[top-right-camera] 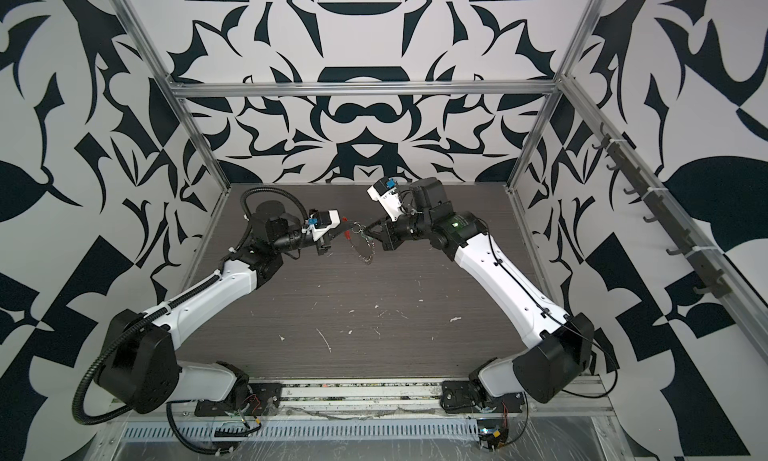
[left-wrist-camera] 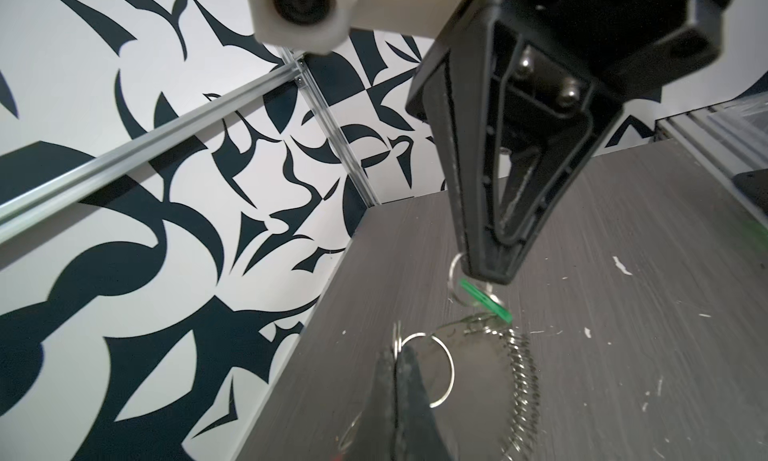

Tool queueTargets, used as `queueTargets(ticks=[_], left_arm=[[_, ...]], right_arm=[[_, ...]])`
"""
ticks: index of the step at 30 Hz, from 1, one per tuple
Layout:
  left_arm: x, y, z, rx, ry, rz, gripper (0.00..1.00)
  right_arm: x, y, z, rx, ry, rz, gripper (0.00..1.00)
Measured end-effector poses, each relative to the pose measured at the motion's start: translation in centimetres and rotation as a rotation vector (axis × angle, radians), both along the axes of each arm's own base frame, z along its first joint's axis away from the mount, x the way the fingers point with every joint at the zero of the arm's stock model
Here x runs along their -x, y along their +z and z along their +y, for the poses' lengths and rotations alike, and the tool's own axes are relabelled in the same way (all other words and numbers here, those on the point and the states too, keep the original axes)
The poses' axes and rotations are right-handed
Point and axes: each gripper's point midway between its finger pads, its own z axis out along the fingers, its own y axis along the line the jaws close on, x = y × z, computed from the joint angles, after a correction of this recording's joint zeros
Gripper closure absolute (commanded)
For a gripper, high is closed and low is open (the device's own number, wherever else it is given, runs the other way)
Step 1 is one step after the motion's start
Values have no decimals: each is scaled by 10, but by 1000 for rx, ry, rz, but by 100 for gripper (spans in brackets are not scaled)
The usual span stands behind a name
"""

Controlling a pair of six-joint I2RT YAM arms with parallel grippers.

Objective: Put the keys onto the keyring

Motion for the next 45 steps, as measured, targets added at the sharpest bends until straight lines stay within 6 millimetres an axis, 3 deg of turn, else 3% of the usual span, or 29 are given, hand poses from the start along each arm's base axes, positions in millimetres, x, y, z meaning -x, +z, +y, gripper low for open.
queueTargets(ticks=[14,45], left_arm=[[5,5,-6,-14,12,-107,100],[6,-4,-8,-50,21,-94,100]], right_arm=[[-4,5,5,-2,19,11,100],[-24,5,10,-1,-3,-3,100]])
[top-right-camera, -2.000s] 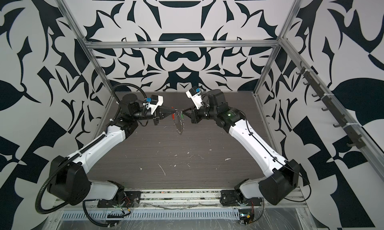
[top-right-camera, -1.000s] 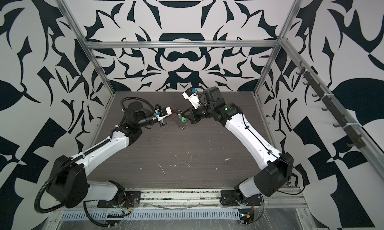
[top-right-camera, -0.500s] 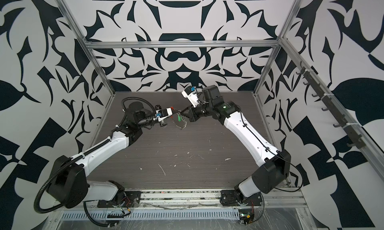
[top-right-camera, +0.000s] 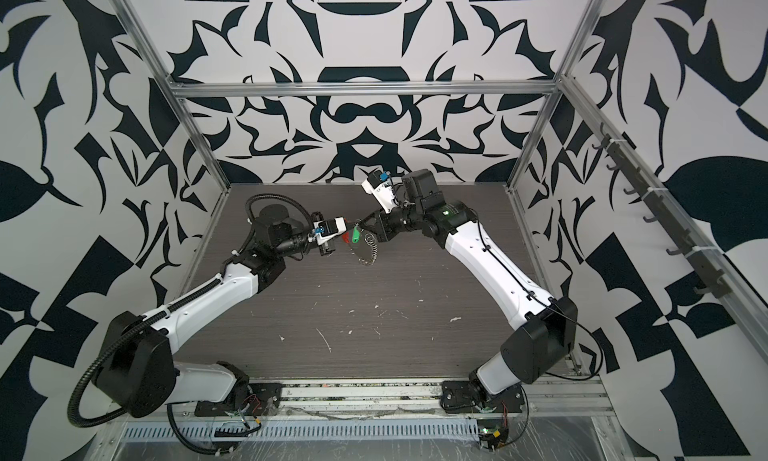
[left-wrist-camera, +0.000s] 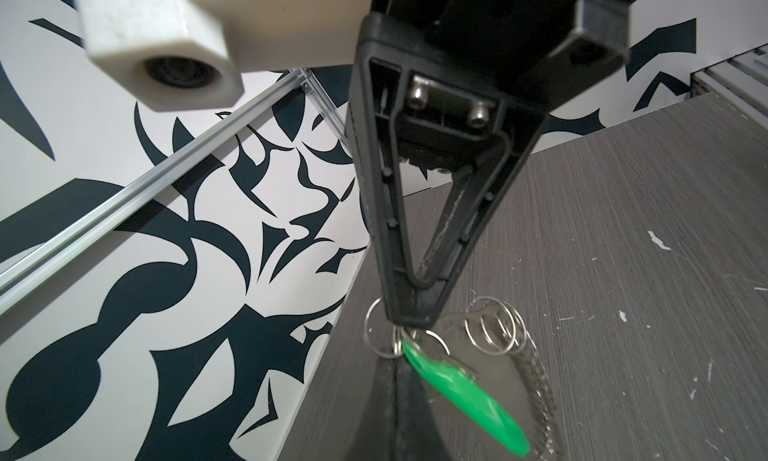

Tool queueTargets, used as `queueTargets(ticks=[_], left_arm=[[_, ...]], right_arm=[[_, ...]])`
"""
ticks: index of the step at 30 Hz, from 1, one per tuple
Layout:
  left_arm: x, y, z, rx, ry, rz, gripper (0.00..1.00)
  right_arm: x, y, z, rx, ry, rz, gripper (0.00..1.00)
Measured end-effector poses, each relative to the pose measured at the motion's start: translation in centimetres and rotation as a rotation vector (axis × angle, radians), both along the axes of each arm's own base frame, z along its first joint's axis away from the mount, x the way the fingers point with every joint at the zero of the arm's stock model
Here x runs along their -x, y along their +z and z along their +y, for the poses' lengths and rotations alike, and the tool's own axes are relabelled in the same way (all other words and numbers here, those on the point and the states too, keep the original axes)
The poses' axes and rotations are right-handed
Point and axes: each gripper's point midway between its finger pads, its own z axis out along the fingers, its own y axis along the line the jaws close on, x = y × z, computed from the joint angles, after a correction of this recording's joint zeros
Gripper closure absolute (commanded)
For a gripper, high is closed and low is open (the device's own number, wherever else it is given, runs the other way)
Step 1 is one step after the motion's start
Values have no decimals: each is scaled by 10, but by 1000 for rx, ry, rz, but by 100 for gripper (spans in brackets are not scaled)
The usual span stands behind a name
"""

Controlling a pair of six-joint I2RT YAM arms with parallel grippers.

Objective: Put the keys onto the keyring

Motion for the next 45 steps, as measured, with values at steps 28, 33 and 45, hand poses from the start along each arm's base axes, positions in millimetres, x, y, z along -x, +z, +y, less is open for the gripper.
queueTargets(ticks=[28,33,45], left_arm=[[1,7,3,20,16,12,100],[2,9,3,23,15,12,100],[6,13,5,35,14,21,100]], right_arm=[[-6,-4,-8,-54,1,17,100],[-6,-4,-8,-64,4,24,100],[-6,-5,-9,-86,15,26,100]])
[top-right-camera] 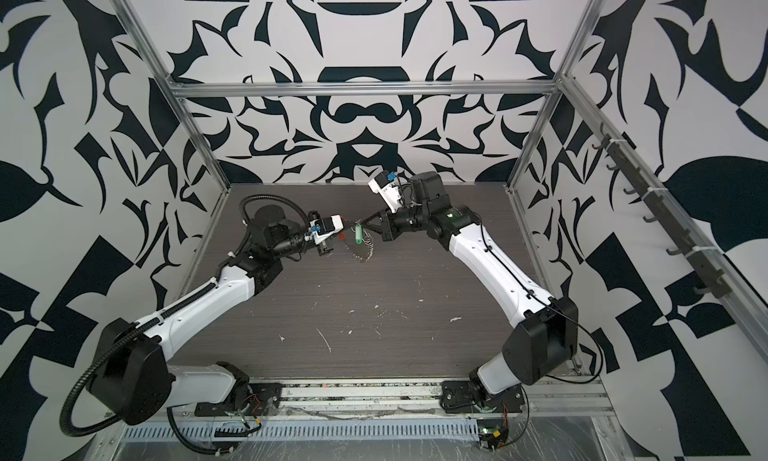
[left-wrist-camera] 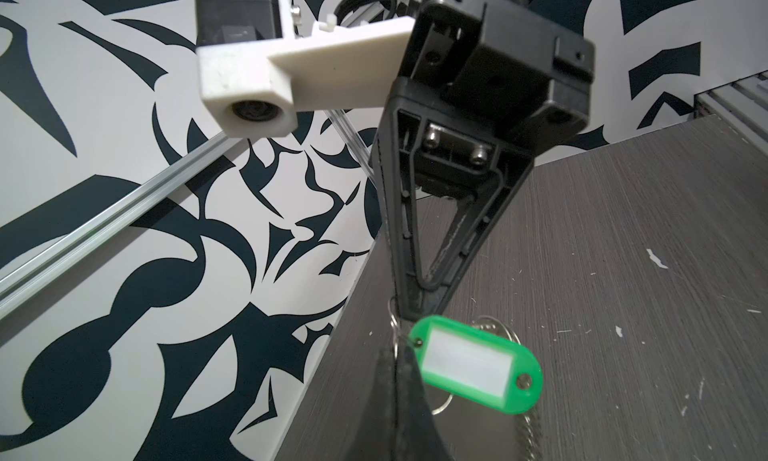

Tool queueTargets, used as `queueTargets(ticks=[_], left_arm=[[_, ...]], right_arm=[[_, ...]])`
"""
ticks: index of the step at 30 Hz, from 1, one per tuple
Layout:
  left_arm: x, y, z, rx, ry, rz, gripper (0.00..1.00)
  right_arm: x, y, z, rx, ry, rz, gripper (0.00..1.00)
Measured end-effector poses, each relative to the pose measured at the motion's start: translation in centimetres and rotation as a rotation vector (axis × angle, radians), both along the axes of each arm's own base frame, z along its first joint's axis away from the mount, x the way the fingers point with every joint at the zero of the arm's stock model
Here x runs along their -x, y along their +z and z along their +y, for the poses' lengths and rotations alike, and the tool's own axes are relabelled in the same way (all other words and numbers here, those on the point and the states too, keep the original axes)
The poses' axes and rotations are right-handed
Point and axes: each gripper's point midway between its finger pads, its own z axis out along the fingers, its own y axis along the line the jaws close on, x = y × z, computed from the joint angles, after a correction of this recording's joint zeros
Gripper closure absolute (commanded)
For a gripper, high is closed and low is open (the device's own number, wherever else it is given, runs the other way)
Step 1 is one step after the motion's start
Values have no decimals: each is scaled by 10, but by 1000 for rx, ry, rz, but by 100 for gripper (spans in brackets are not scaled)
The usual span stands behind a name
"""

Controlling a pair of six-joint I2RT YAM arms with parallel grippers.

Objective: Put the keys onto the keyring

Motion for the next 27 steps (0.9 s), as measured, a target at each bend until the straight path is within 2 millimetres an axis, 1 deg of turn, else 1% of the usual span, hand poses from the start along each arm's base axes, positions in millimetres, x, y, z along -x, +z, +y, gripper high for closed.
queueTargets(ticks=[10,12,15,17,27], left_arm=[[2,1,-1,10,-8,18,100],[5,6,0,21,-19,10,100],[13,20,1,46,-37,-24,100],[16,27,2,59,-48,-43,100],[22,30,0,79,-77,-11,100]], right_arm=[[1,0,-8,14,-29,-8,100],[-9,-7,-19,47,-90,-4,100],[-23,-16,-37,91,-172,1,100],[-28,-20,-45,110,-205,2,100],[-29,-23,-46,127,-221,2,100]])
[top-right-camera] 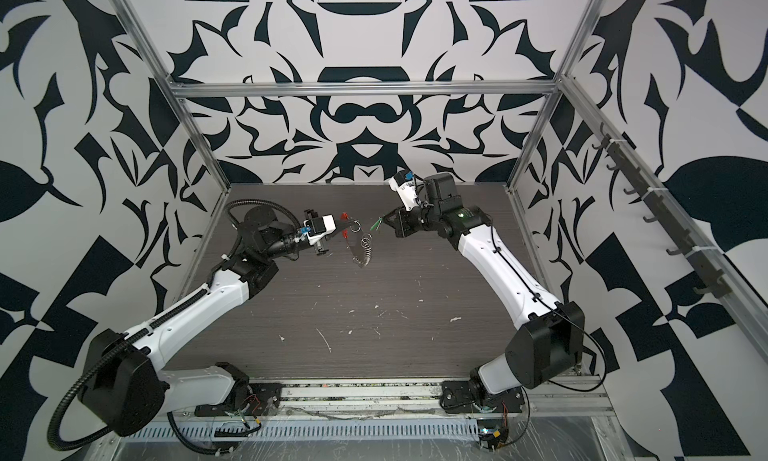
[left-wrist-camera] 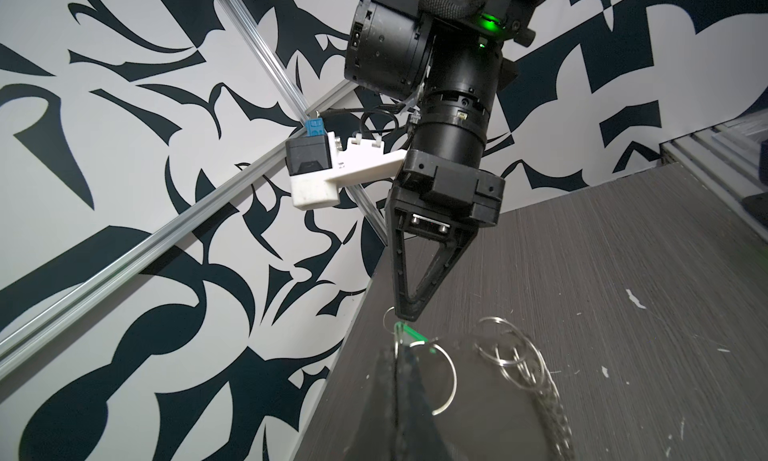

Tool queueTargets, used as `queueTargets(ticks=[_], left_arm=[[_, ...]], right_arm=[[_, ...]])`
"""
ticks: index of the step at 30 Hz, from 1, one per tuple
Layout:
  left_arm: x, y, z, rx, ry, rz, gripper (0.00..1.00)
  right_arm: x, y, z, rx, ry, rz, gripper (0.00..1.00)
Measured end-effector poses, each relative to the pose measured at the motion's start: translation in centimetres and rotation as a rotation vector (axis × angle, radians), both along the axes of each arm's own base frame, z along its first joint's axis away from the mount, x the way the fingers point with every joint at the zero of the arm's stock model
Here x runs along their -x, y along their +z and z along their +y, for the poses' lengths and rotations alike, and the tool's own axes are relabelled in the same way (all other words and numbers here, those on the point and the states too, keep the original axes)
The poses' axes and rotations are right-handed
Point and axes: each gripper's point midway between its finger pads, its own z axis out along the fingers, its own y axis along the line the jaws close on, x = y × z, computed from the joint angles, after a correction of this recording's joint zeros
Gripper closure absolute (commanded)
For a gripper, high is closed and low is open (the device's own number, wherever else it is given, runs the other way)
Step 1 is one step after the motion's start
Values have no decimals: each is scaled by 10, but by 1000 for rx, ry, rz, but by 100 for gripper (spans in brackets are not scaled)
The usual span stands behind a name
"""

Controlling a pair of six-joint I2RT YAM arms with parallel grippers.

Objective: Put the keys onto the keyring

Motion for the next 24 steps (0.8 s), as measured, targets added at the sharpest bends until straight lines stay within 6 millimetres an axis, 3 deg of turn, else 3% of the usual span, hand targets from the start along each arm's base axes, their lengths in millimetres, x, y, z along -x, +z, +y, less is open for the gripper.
queueTargets(ticks=[5,11,19,24], left_arm=[[-2,2,-4,35,-27,92,100],[2,10,-7,112,-71,237,100],[11,32,-7,219,-144,343,100],[12,40,-6,318,-193,394,100]], right_arm=[[-5,-11,-12,45,-76,-5,100],[-4,-44,-31,101,-184,30,100],[6,-119,-48,156,-288,157,100],[8,-154,-57,195,-346,225,100]])
